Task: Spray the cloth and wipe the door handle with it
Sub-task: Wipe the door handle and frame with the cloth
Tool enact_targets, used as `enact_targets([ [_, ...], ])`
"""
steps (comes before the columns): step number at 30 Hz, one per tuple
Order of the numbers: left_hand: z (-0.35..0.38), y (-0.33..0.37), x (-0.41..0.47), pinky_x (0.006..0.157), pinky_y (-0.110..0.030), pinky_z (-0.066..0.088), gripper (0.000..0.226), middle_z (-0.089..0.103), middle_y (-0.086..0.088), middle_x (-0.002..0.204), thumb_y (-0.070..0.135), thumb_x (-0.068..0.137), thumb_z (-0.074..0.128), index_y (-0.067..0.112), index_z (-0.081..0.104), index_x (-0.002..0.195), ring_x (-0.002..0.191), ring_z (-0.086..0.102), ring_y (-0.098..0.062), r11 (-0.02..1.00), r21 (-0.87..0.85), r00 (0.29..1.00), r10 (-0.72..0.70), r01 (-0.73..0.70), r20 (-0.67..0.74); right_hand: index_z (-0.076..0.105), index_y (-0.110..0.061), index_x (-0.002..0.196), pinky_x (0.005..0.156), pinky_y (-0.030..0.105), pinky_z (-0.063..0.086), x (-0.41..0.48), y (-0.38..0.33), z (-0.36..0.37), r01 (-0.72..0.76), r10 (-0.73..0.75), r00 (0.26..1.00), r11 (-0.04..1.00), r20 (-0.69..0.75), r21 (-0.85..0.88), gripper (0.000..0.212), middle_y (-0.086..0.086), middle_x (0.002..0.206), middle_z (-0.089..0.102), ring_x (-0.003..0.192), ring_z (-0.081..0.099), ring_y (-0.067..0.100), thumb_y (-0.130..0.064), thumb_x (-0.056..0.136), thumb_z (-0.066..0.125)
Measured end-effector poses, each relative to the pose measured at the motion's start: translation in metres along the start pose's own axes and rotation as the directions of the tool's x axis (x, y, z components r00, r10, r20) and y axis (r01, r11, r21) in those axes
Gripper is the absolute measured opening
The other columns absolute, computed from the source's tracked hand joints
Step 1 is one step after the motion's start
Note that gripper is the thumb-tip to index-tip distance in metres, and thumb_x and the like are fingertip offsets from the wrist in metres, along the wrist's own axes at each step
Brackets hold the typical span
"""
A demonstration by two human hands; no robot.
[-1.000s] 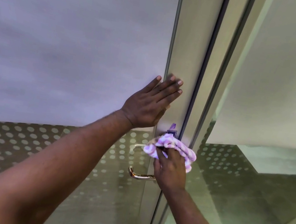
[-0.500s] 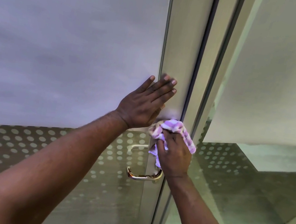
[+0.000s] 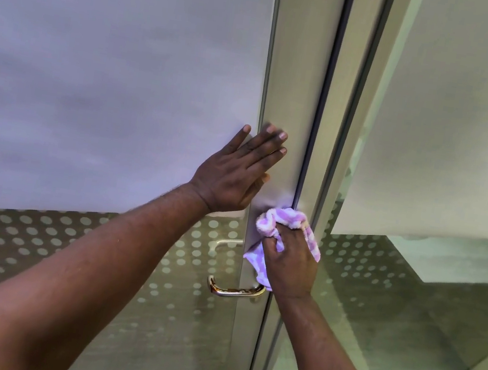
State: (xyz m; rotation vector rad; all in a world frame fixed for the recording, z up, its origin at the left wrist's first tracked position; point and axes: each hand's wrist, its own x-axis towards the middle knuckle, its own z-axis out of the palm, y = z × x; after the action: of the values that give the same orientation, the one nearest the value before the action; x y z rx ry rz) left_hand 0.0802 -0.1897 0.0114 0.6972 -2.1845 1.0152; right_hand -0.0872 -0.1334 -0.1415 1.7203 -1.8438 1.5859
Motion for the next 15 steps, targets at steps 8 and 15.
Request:
enact_targets([
  [8, 0.002, 0.000, -0.001, 0.131, -0.048, 0.003, 0.054, 0.032, -0.016, 0.168, 0.021, 0.106, 0.043, 0.004, 0.039, 0.158, 0.159, 0.025, -0.031, 1.000, 0.007, 1.000, 0.006, -0.006, -0.005, 0.064, -0.034, 0.128, 0.067, 0.031, 0.053, 0.009, -0.005, -0.008, 0.098, -0.095, 0.995, 0.987, 0.026, -0.127, 0.043, -0.002, 0.120, 0.068, 0.102, 0.063, 0.016, -0.030, 0.086, 0.065],
  [15, 0.003, -0.001, -0.001, 0.131, -0.049, 0.004, 0.054, 0.032, -0.016, 0.168, 0.022, 0.107, 0.042, 0.005, 0.039, 0.158, 0.158, 0.026, -0.031, 1.000, 0.001, 1.000, -0.004, 0.004, -0.018, 0.071, -0.033, 0.121, 0.063, 0.029, 0.053, 0.007, 0.000, -0.003, 0.082, -0.080, 0.997, 0.985, 0.020, -0.152, 0.043, -0.002, 0.116, 0.067, 0.097, 0.067, 0.019, -0.024, 0.080, 0.079],
])
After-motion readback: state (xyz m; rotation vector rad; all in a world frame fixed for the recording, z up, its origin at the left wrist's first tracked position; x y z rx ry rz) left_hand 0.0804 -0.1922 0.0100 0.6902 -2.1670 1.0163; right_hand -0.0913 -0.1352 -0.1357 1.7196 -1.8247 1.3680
